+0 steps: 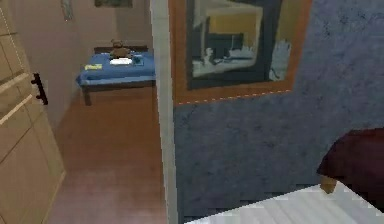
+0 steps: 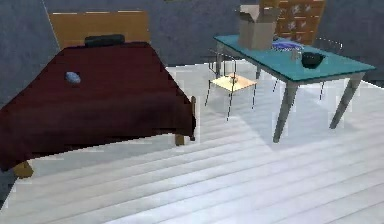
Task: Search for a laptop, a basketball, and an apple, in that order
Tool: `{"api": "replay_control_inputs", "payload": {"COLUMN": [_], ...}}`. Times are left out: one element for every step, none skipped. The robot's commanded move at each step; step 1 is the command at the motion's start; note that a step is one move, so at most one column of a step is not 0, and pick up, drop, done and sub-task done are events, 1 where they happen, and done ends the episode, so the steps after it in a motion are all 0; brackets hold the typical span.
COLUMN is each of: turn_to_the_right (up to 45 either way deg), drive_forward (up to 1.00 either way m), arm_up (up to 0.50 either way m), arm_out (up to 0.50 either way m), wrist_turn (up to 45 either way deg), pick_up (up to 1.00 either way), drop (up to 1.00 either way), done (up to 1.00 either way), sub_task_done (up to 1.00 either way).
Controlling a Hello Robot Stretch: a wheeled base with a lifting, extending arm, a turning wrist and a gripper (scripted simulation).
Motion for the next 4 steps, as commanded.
{"api": "replay_control_inputs", "payload": {"turn_to_the_right": [0.0,-36.0,0.0,18.0], "drive_forward": [0.05,0.0,0.7,0.0], "arm_up": [0.0,0.0,0.0,0.0], "arm_out": [0.0,0.0,0.0,0.0], "wrist_turn": [0.0,0.0,0.0,0.0], "pick_up": [0.0,0.0,0.0,0.0], "drop": [0.0,0.0,0.0,0.0], "done": [0.0,0.0,0.0,0.0], "sub_task_done": [0.0,0.0,0.0,0.0]}}
